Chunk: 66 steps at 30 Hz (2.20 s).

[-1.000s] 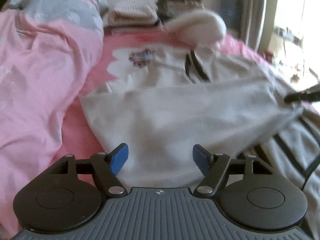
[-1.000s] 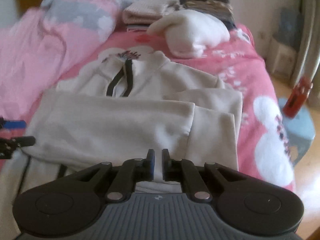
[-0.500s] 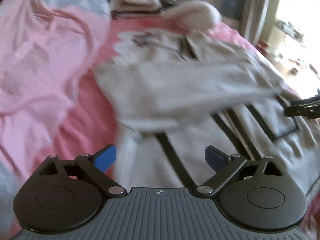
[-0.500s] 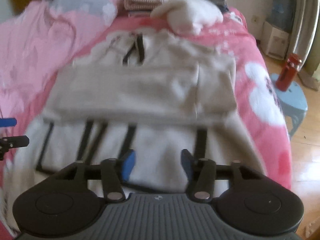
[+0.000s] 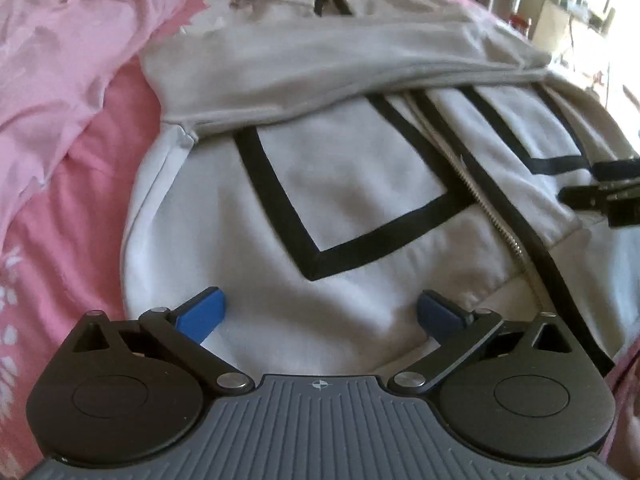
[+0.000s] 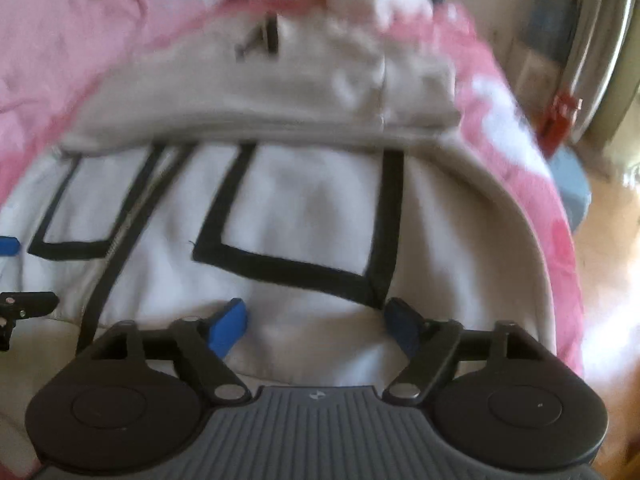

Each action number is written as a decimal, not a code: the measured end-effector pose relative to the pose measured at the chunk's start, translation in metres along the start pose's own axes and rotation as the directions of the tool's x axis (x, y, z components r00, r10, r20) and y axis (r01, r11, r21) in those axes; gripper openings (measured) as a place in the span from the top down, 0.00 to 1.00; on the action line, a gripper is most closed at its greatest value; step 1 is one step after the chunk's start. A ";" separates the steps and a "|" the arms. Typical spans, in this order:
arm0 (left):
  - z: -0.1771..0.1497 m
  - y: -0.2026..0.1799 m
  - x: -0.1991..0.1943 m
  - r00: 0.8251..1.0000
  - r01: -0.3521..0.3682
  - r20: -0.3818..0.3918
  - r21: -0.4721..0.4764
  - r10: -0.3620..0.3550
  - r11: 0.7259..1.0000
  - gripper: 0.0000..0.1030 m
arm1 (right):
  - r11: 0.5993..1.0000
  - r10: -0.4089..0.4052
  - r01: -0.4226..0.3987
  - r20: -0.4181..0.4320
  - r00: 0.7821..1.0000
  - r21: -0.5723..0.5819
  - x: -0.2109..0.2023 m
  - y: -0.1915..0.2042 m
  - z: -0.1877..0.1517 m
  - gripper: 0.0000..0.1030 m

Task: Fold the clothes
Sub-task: 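Raise both tools back above the hoodie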

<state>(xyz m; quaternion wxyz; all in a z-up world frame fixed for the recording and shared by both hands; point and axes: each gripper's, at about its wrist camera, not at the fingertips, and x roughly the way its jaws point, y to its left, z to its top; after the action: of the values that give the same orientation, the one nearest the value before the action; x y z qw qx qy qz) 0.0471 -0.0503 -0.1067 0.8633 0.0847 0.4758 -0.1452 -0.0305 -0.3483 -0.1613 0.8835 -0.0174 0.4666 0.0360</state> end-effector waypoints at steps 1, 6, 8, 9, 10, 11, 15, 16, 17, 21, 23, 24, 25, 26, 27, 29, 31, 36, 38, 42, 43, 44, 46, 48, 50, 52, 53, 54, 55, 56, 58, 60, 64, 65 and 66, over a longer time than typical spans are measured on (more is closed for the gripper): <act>0.001 0.001 0.000 1.000 0.001 -0.007 -0.011 -0.001 1.000 0.00 | 1.000 -0.004 0.004 0.006 1.000 0.004 -0.001 0.001 0.000 0.20; 0.005 -0.002 0.001 0.999 -0.020 -0.046 -0.046 0.018 0.999 0.00 | 1.000 0.009 -0.009 -0.011 1.000 0.026 0.000 0.003 0.002 0.03; 0.006 -0.003 0.000 0.998 -0.035 -0.062 -0.062 0.031 0.997 0.00 | 0.999 0.013 -0.013 -0.021 1.000 0.041 0.004 0.004 0.001 0.00; 0.006 -0.003 0.001 0.997 -0.043 -0.072 -0.072 0.038 0.997 0.00 | 0.999 0.009 -0.008 -0.018 1.000 0.047 0.004 0.004 0.001 0.00; 0.007 -0.003 0.000 0.996 -0.051 -0.081 -0.079 0.044 0.996 0.00 | 0.999 0.003 -0.002 -0.012 1.000 0.047 0.004 0.005 0.000 0.00; 0.008 -0.004 0.000 0.995 -0.058 -0.091 -0.085 0.051 0.995 0.00 | 0.999 0.000 0.000 -0.007 1.000 0.048 0.004 0.006 -0.002 0.00; 0.008 -0.003 -0.002 0.991 -0.080 -0.120 -0.115 0.066 0.990 0.00 | 0.998 0.005 -0.006 0.003 1.000 0.061 0.004 0.004 -0.003 0.00; 0.008 -0.002 -0.002 0.990 -0.081 -0.125 -0.123 0.065 0.989 0.00 | 0.998 0.006 -0.007 0.004 1.000 0.065 0.004 0.003 -0.003 0.00; 0.007 -0.001 -0.003 0.990 -0.079 -0.130 -0.132 0.062 0.988 0.00 | 0.998 0.007 -0.007 0.005 1.000 0.069 0.004 0.003 -0.003 0.00; 0.004 0.003 -0.002 0.990 -0.071 -0.133 -0.160 0.050 0.985 0.00 | 0.997 0.002 -0.003 0.005 1.000 0.074 0.004 0.004 -0.003 0.00; 0.003 0.002 0.000 0.990 -0.075 -0.129 -0.166 0.054 0.983 0.00 | 0.996 0.005 -0.006 0.010 1.000 0.085 0.004 0.003 -0.003 0.00; 0.003 0.001 0.000 0.990 -0.080 -0.129 -0.171 0.059 0.982 0.00 | 0.996 0.005 -0.006 0.011 1.000 0.087 0.004 0.002 -0.003 0.00; 0.004 0.000 0.001 0.989 -0.086 -0.130 -0.174 0.063 0.981 0.00 | 0.996 0.005 -0.006 0.011 1.000 0.088 0.004 0.003 -0.003 0.00; 0.006 -0.002 0.003 0.989 -0.091 -0.131 -0.178 0.068 0.980 0.00 | 0.996 0.004 -0.005 0.010 1.000 0.089 0.004 0.003 -0.003 0.00; 0.006 -0.003 0.003 0.989 -0.094 -0.131 -0.183 0.070 0.979 0.00 | 0.996 0.000 -0.001 0.006 1.000 0.087 0.004 0.004 -0.002 0.00; 0.006 -0.003 0.003 0.989 -0.096 -0.126 -0.196 0.072 0.976 0.00 | 0.996 -0.002 0.002 -0.001 1.000 0.090 0.005 0.004 -0.001 0.00; 0.005 -0.003 0.003 0.990 -0.097 -0.121 -0.201 0.073 0.975 0.00 | 0.995 -0.005 0.006 -0.004 1.000 0.096 0.006 0.004 0.000 0.00; 0.002 0.000 0.002 0.991 -0.085 -0.114 -0.198 0.064 0.976 0.00 | 0.995 -0.020 0.020 -0.001 1.000 0.095 0.006 0.008 0.000 0.00; 0.002 0.002 0.001 0.992 -0.083 -0.115 -0.198 0.061 0.977 0.00 | 0.996 -0.024 0.025 -0.005 1.000 0.085 0.007 0.009 0.000 0.00; 0.001 0.002 0.001 0.992 -0.084 -0.113 -0.198 0.062 0.977 0.00 | 0.996 -0.029 0.031 -0.014 0.999 0.079 0.007 0.009 0.001 0.00; 0.001 0.002 0.000 0.992 -0.084 -0.112 -0.198 0.063 0.977 0.00 | 0.996 -0.029 0.029 -0.012 1.000 0.079 0.007 0.009 0.001 0.00; 0.000 0.001 0.000 0.992 -0.085 -0.109 -0.199 0.064 0.976 0.00 | 0.996 -0.028 0.029 -0.010 1.000 0.080 0.007 0.008 0.000 0.00; -0.001 0.001 0.000 0.992 -0.087 -0.105 -0.199 0.067 0.976 0.00 | 0.996 -0.029 0.029 -0.003 1.000 0.081 0.006 0.008 -0.001 0.00; -0.002 0.001 0.000 0.992 -0.088 -0.102 -0.200 0.069 0.976 0.00 | 0.996 -0.032 0.032 0.003 0.999 0.081 0.006 0.009 -0.002 0.00; -0.002 0.000 0.000 0.992 -0.089 -0.102 -0.202 0.070 0.975 0.00 | 0.996 -0.031 0.031 -0.001 1.000 0.081 0.006 0.009 -0.001 0.00; -0.001 0.000 0.001 0.992 -0.091 -0.103 -0.204 0.071 0.975 0.00 | 0.996 -0.028 0.029 -0.007 1.000 0.081 0.007 0.008 0.000 0.00; -0.001 0.000 0.001 0.992 -0.092 -0.103 -0.204 0.072 0.975 0.00 | 0.996 -0.028 0.029 -0.009 1.000 0.081 0.007 0.008 0.001 0.00; -0.001 -0.001 0.001 0.992 -0.093 -0.104 -0.205 0.073 0.974 0.00 | 0.996 -0.029 0.030 -0.009 1.000 0.081 0.007 0.008 0.001 0.00; -0.001 -0.001 0.001 0.992 -0.094 -0.103 -0.205 0.074 0.974 0.00 | 0.996 -0.030 0.031 -0.006 1.000 0.080 0.007 0.009 0.000 0.00; -0.001 -0.002 0.001 0.992 -0.095 -0.102 -0.205 0.075 0.974 0.00 | 0.996 -0.031 0.031 -0.004 1.000 0.079 0.007 0.009 0.000 0.00; -0.001 -0.004 0.002 0.992 -0.096 -0.100 -0.205 0.077 0.974 0.00 | 0.996 -0.030 0.030 0.002 1.000 0.080 0.006 0.009 -0.002 0.00; -0.001 -0.004 0.002 0.992 -0.096 -0.097 -0.205 0.078 0.974 0.00 | 0.996 -0.030 0.030 0.005 1.000 0.079 0.007 0.009 -0.002 0.00; 0.000 -0.004 0.004 0.992 -0.097 -0.096 -0.204 0.078 0.974 0.00 | 0.997 -0.030 0.030 0.003 1.000 0.078 0.007 0.008 -0.001 0.00; 0.000 -0.004 0.004 0.992 -0.097 -0.096 -0.204 0.078 0.974 0.00 | 0.997 -0.030 0.030 0.002 1.000 0.077 0.007 0.008 -0.001 0.00; 0.000 -0.004 0.004 0.992 -0.097 -0.096 -0.204 0.078 0.974 0.00 | 0.997 -0.030 0.030 0.002 1.000 0.077 0.007 0.008 -0.001 0.00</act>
<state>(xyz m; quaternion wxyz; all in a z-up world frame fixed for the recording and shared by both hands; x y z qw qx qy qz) 0.0476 -0.0550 -0.1104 0.8514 0.0208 0.5214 -0.0525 -0.0285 -0.3401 -0.1674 0.8848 0.0097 0.4658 0.0047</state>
